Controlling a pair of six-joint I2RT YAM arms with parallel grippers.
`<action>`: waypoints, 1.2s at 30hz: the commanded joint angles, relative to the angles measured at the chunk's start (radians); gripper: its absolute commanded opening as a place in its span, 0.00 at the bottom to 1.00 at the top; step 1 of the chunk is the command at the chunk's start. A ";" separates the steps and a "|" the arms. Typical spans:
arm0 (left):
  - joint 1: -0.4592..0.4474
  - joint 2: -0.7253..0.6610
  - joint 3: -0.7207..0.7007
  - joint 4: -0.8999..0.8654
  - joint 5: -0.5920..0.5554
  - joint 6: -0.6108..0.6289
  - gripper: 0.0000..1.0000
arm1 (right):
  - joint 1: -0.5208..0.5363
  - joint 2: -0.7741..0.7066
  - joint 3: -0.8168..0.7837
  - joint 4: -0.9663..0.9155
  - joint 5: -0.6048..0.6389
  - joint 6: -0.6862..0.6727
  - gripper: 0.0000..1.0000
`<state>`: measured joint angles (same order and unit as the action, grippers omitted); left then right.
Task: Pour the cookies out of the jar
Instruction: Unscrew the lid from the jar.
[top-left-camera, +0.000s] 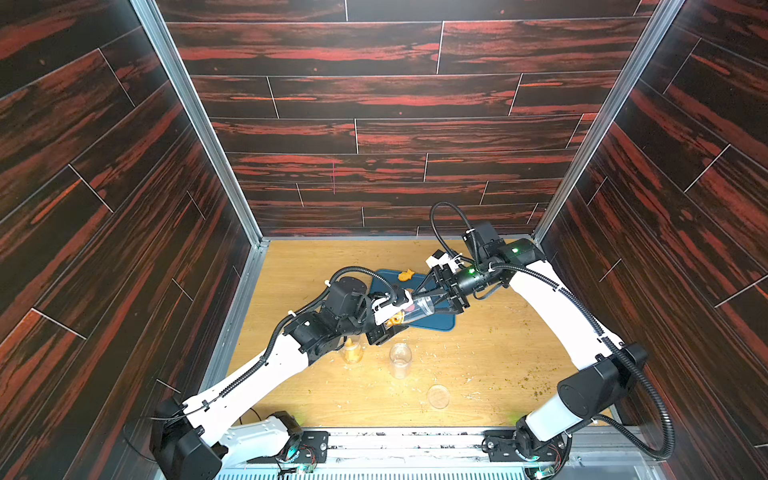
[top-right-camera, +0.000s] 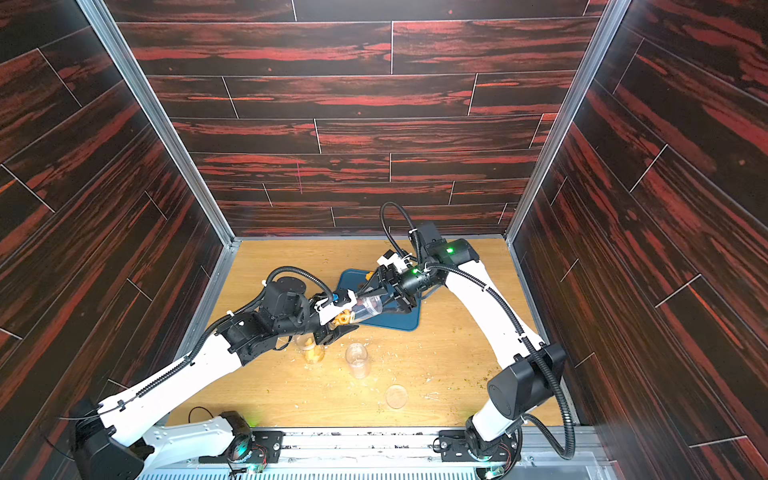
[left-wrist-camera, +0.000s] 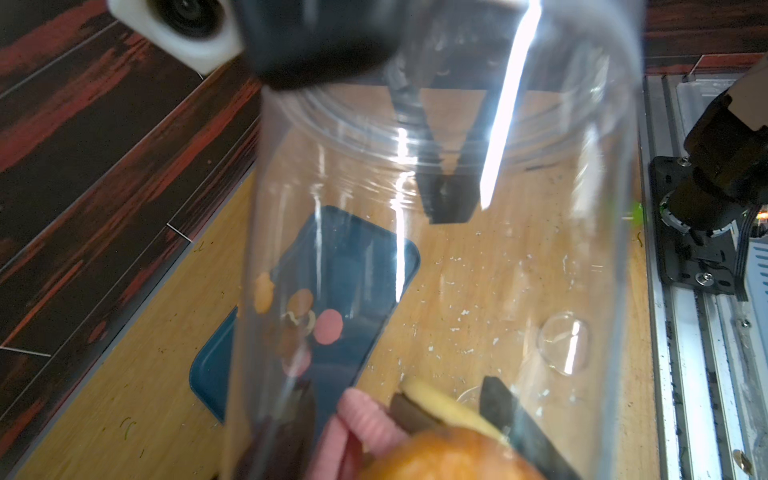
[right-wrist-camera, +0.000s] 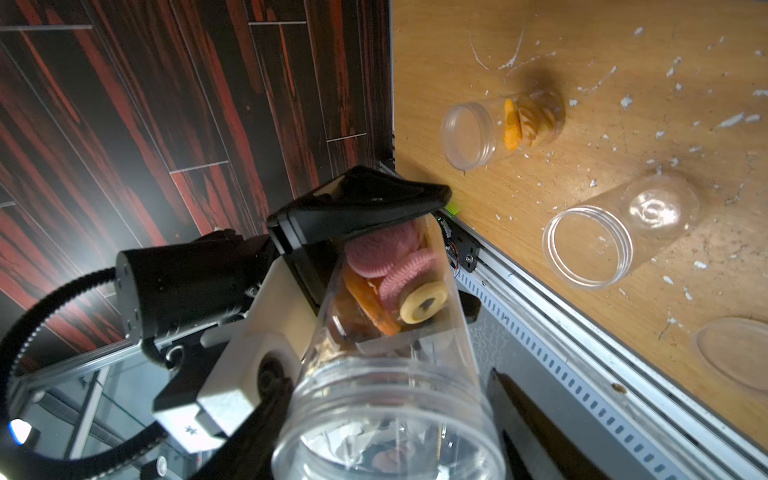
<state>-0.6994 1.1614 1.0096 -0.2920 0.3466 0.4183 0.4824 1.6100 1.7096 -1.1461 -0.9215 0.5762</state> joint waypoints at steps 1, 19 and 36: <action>0.009 -0.058 -0.013 0.009 0.005 0.000 0.29 | -0.001 -0.041 -0.010 0.006 0.001 0.006 0.70; 0.023 -0.119 -0.060 -0.012 0.032 -0.076 0.26 | -0.002 -0.087 -0.087 0.039 -0.016 -0.200 0.67; 0.031 -0.073 -0.014 -0.029 0.040 -0.073 0.24 | -0.005 -0.197 -0.203 0.269 0.080 -0.363 0.67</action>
<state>-0.7021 1.1000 0.9554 -0.2832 0.3565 0.4175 0.4995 1.4986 1.5368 -0.9783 -0.9360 0.3965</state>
